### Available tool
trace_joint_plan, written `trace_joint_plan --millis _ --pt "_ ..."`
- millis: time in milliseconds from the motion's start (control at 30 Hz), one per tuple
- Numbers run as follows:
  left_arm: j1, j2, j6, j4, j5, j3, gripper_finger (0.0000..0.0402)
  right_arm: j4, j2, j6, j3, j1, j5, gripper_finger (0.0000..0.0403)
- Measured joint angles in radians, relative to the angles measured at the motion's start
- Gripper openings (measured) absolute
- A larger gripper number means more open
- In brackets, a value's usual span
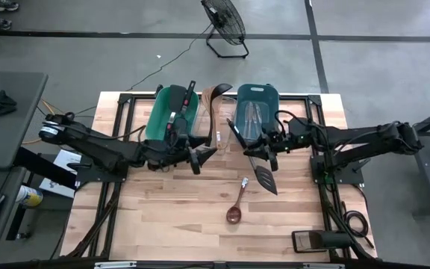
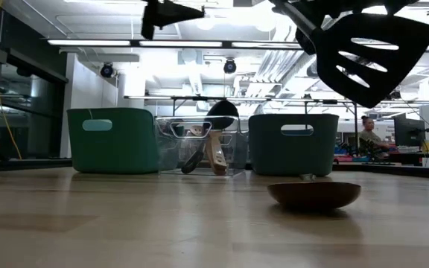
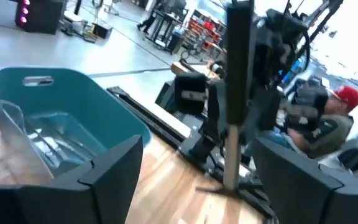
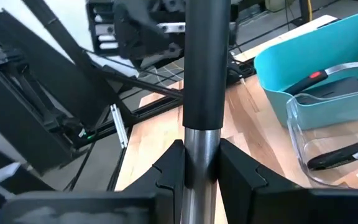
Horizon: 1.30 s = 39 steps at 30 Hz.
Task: Pick & Place Kitchen Items
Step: Put the black slotted spatula into the transparent bin
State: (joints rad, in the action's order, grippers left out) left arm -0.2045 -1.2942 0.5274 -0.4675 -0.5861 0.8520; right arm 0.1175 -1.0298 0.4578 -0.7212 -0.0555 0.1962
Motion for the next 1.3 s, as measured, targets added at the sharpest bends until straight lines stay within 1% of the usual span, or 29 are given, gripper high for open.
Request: trace_joint_plan --millis 67,267,367,500,600,733,833,933,1033,1133,1300 --pt "0.018 -0.024 0.0 -0.007 0.021 0.031 0.0302 0.0 0.0 -0.019 0.0 0.0 0.005 0.0064" --pt "0.074 -0.093 0.0 0.0 0.158 0.116 0.0303 0.056 0.0 -0.036 0.0 -0.034 0.046 0.0064" --pt "0.09 -0.128 -0.004 -0.008 0.199 0.151 0.0303 0.1 0.0 -0.032 0.0 -0.065 0.082 0.0064" --pt "0.096 -0.161 -0.004 -0.003 0.226 0.182 0.0303 0.159 0.0 0.021 0.0 -0.114 0.118 0.0064" --pt "0.095 -0.186 -0.005 -0.005 0.229 0.205 0.0303 0.198 0.0 0.054 0.0 -0.14 0.098 0.0064" --pt "0.095 -0.233 -0.007 0.001 0.226 0.238 0.0303 0.218 -0.001 0.059 0.0 -0.164 0.082 0.0064" --pt "0.095 -0.268 -0.012 -0.004 0.194 0.271 0.0303 0.223 -0.011 0.055 0.0 -0.169 0.068 0.0064" --pt "0.095 -0.303 -0.051 0.003 0.153 0.3 0.0303 0.243 -0.019 0.036 0.0 -0.167 0.076 0.0064" --pt "0.095 -0.326 -0.08 0.012 0.125 0.333 0.0303 0.245 -0.022 0.036 0.0 -0.167 0.106 0.0064" --pt "0.095 -0.343 -0.113 0.06 0.074 0.359 0.0303 0.259 -0.022 0.034 0.0 -0.167 0.122 0.0064" --pt "0.096 -0.364 -0.123 0.074 0.08 0.388 0.0303 0.262 -0.022 0.028 0.0 -0.167 0.126 0.0064"
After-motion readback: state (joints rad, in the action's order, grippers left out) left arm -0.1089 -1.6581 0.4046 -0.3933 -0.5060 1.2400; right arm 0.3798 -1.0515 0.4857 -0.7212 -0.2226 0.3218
